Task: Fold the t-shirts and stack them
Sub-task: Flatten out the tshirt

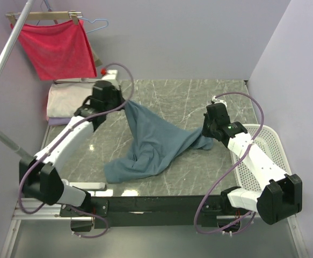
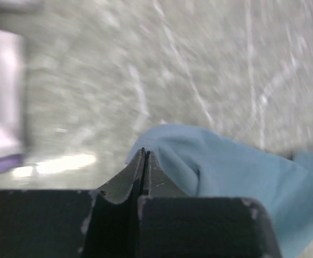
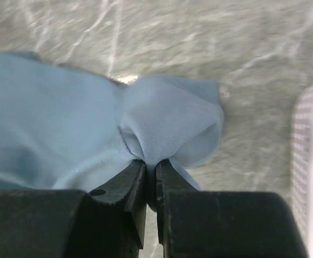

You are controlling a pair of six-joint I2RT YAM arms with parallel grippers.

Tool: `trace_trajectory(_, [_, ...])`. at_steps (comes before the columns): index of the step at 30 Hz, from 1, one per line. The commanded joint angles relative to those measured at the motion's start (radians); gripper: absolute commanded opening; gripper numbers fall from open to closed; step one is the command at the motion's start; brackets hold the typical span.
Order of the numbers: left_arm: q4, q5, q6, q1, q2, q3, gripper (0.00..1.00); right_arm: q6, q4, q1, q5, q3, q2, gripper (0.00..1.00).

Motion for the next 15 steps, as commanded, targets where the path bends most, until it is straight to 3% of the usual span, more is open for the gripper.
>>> trace_trajectory(1, [-0.064, -0.112, 0.033, 0.090, -0.117, 0.031, 0.01, 0.004, -0.021, -0.005, 0.179, 0.060, -0.063, 0.12])
trace_trajectory(5, [-0.142, -0.148, 0.026, 0.162, -0.180, 0.083, 0.01, 0.027, -0.045, -0.007, 0.240, 0.109, -0.106, 0.10])
trace_trajectory(15, [-0.322, -0.096, 0.080, 0.168, -0.384, 0.333, 0.01, 0.002, -0.076, -0.008, 0.302, 0.302, -0.284, 0.08])
